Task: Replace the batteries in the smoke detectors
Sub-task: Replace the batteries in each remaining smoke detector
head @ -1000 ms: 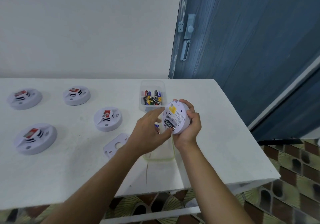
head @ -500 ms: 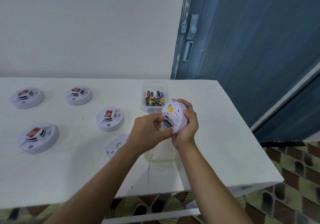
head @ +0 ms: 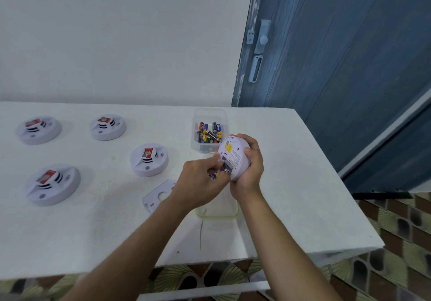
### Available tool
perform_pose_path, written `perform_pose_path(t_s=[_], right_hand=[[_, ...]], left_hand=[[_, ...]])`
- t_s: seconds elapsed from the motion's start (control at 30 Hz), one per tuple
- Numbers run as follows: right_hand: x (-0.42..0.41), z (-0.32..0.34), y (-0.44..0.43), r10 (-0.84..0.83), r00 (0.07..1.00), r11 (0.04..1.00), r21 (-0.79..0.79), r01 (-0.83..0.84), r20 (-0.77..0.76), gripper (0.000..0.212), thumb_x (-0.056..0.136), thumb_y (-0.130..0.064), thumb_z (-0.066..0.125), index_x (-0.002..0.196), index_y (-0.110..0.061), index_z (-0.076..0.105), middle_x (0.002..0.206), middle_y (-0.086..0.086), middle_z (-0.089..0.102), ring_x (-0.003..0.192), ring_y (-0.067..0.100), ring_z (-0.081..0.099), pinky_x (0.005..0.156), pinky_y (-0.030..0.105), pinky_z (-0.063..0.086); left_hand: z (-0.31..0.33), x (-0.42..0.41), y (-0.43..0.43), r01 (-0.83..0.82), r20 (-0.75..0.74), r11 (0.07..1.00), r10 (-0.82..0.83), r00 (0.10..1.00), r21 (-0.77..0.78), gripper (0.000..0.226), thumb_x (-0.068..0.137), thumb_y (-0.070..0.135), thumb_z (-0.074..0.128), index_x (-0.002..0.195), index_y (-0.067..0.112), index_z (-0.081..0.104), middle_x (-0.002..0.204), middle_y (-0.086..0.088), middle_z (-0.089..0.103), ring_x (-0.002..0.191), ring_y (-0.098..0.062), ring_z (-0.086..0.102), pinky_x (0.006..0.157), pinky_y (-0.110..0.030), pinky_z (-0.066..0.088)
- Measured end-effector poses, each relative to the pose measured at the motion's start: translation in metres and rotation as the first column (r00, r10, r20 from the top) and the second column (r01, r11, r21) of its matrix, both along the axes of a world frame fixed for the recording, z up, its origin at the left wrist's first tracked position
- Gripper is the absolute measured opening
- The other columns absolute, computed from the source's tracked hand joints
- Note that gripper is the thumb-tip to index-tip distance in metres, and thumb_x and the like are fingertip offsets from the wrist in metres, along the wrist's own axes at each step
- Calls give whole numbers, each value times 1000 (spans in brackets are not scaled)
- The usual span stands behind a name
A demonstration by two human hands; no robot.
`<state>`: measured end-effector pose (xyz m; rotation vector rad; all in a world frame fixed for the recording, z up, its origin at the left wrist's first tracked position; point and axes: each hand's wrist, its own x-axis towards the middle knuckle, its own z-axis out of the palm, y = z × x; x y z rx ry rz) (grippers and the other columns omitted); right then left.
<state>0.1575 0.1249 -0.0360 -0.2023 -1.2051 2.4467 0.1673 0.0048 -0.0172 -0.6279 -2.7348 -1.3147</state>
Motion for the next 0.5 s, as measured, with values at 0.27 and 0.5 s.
perform_pose_path(t_s=[0.27,0.5], right_hand=[[-2,-3,3,-119,991,986,128,112,55,35,58,-36,56,88,-26,71,104,5,65,100,29,59,78,42,46],[-1,-8,13,-154,984,986,80,147,86,41,57,-36,58,93,-19,69,108,10,65,104,29,59,87,41,45]], left_hand=[[-4,0,2,32,159,997,-44,986,76,25,92,36,63,114,25,70,106,14,72,89,-1,64,83,-19,48],[-8,-6,-13,-32,297,984,-22,955,177,29,74,0,67,90,23,73,87,9,75,84,-3,69,86,-23,55]])
